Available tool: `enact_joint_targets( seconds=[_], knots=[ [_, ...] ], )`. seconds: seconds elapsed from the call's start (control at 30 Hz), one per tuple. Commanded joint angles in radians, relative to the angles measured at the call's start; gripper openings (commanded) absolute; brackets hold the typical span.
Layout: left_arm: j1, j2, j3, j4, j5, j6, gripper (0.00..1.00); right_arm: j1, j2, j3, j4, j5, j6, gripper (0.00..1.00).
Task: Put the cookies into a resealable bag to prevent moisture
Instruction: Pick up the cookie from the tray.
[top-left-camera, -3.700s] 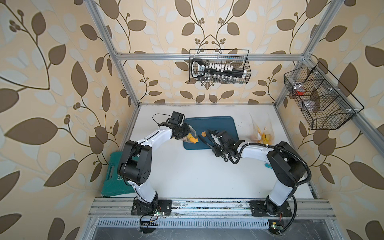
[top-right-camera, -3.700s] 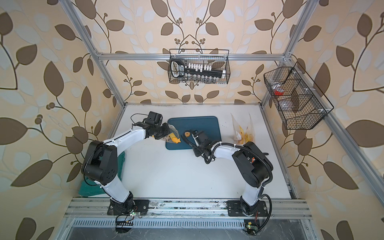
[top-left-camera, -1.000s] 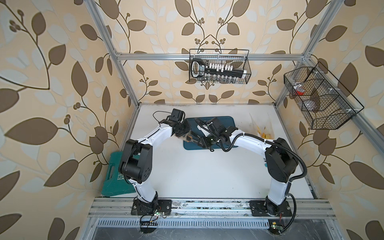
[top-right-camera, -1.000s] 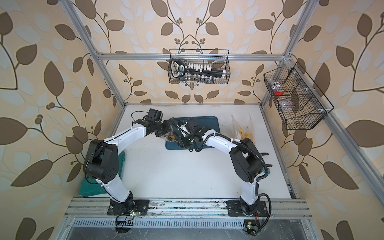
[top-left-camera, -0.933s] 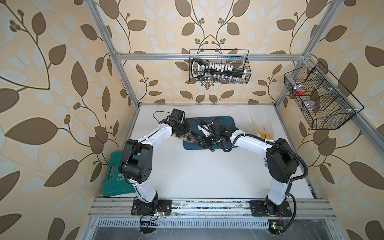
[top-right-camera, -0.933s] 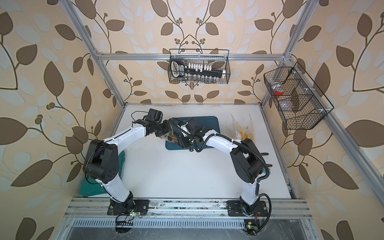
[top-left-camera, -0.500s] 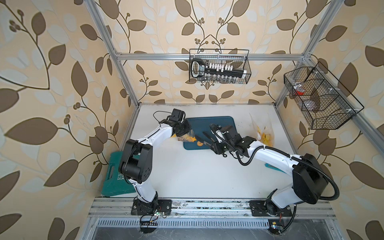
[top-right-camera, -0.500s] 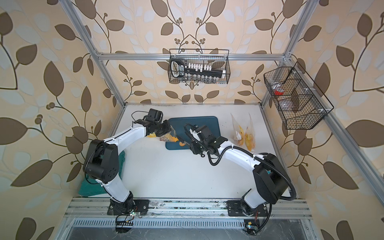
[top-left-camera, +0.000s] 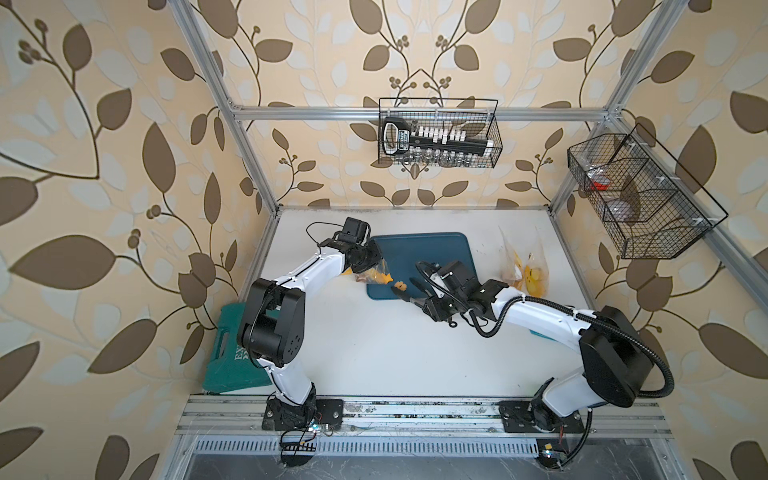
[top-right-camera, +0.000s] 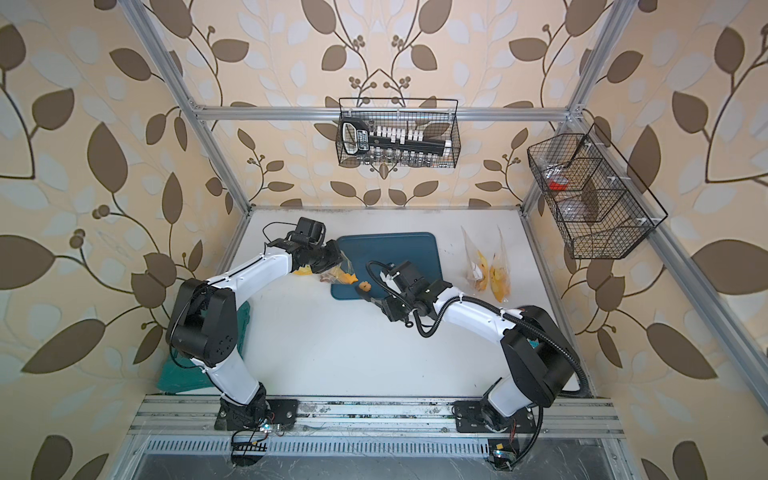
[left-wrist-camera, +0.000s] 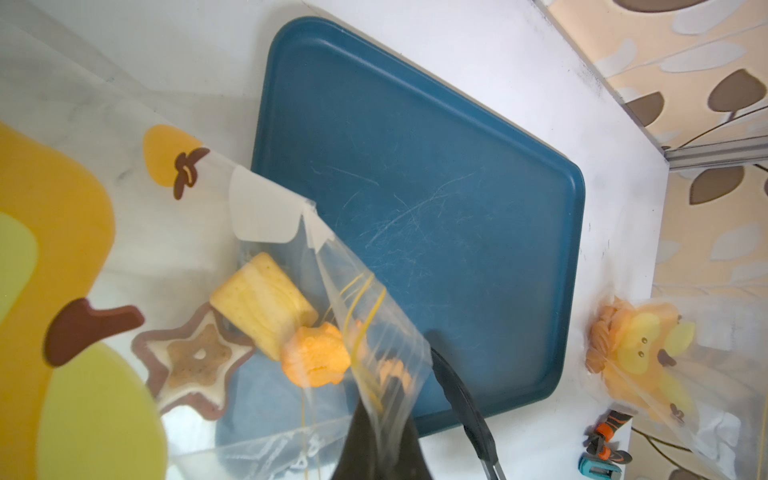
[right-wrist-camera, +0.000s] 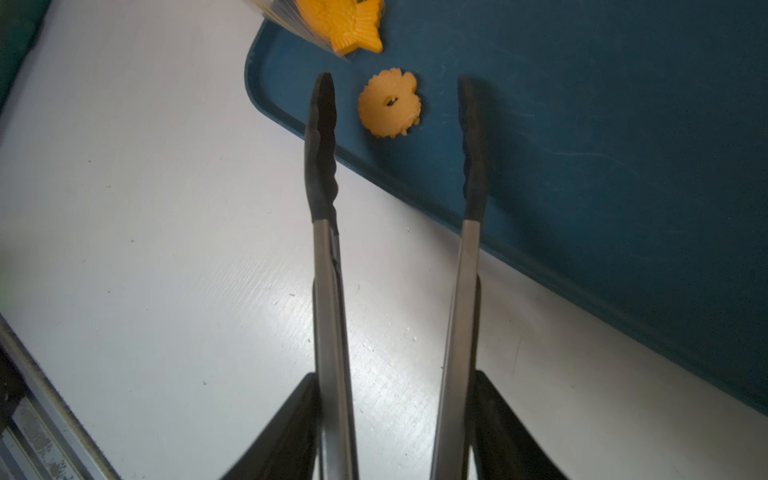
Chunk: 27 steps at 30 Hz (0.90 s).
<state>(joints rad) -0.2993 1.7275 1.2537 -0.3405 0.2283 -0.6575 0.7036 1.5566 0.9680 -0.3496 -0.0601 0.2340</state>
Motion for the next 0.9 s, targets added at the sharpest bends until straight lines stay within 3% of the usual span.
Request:
enact_joint_targets(
  seconds=[0.0,0.53,0.73,0.87],
  knots=[
    [0.008,-0.027,-0.005,0.007,0.003,0.012,0.00,0.033,0.040,0.064,-0.049,0.071,-0.032,0.54],
    [0.009,-0.032,-0.016,0.011,-0.004,0.014,0.00,0.065,0.095,0.123,-0.131,0.211,-0.012,0.38],
    [0.009,-0.028,-0.011,0.012,0.002,0.012,0.00,0.066,-0.014,0.061,-0.044,0.219,-0.009,0.30],
    [0.009,-0.021,-0.007,0.014,0.006,0.012,0.00,0.065,-0.098,0.005,0.046,0.152,-0.014,0.27]
  ],
)
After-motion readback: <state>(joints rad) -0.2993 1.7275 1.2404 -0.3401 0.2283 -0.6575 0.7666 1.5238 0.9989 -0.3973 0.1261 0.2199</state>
